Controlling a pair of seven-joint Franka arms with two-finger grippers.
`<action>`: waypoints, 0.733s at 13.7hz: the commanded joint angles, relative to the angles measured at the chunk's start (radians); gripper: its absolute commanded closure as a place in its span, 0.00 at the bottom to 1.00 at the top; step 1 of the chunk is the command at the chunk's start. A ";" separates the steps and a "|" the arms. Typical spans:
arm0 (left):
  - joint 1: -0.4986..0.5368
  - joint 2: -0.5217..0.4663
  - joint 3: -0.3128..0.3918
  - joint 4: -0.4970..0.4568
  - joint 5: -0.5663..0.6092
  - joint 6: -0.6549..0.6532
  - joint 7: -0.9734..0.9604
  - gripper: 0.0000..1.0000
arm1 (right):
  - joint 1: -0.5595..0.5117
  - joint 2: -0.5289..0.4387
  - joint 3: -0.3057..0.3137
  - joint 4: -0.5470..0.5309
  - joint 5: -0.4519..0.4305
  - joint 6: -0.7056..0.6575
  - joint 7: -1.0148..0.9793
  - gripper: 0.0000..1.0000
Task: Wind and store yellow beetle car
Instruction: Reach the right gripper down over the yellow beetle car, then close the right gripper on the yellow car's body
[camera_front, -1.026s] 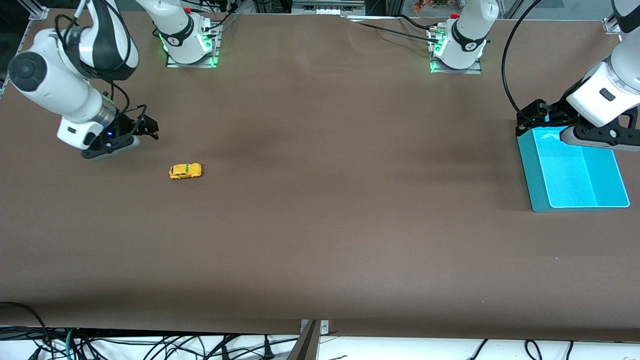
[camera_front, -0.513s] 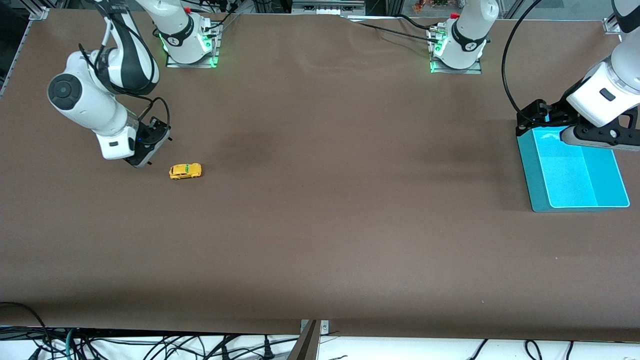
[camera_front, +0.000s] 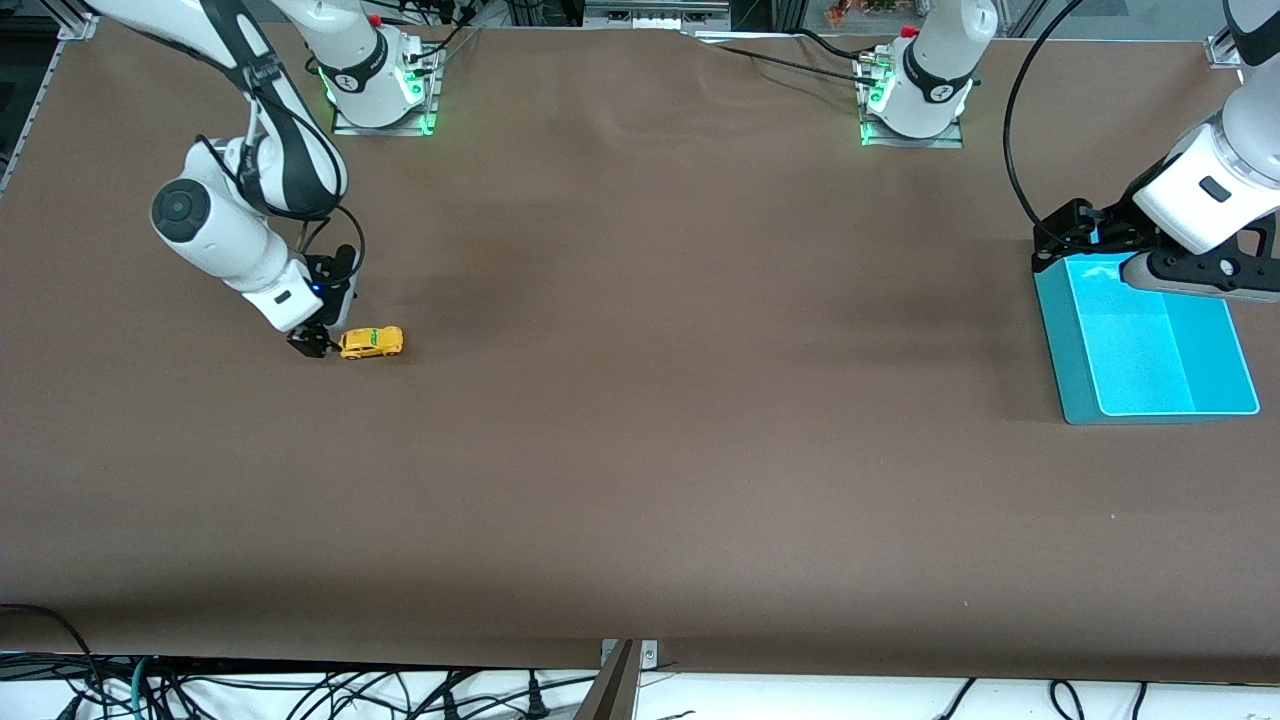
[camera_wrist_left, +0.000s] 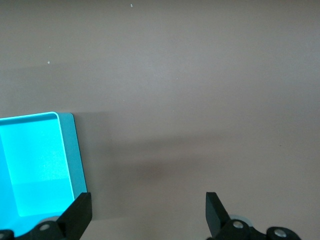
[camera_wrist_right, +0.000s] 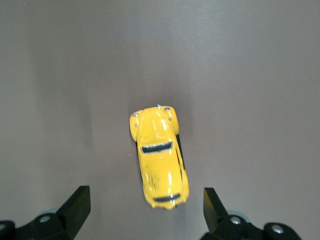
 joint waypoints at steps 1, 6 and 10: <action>-0.001 -0.008 -0.001 0.008 0.022 -0.016 -0.002 0.00 | -0.005 0.030 0.005 -0.019 -0.006 0.070 -0.054 0.00; -0.001 -0.008 -0.001 0.008 0.022 -0.016 -0.002 0.00 | -0.005 0.054 0.008 -0.017 -0.008 0.104 -0.062 0.00; -0.001 -0.008 -0.001 0.008 0.022 -0.016 -0.002 0.00 | -0.005 0.064 0.012 -0.017 -0.006 0.121 -0.062 0.06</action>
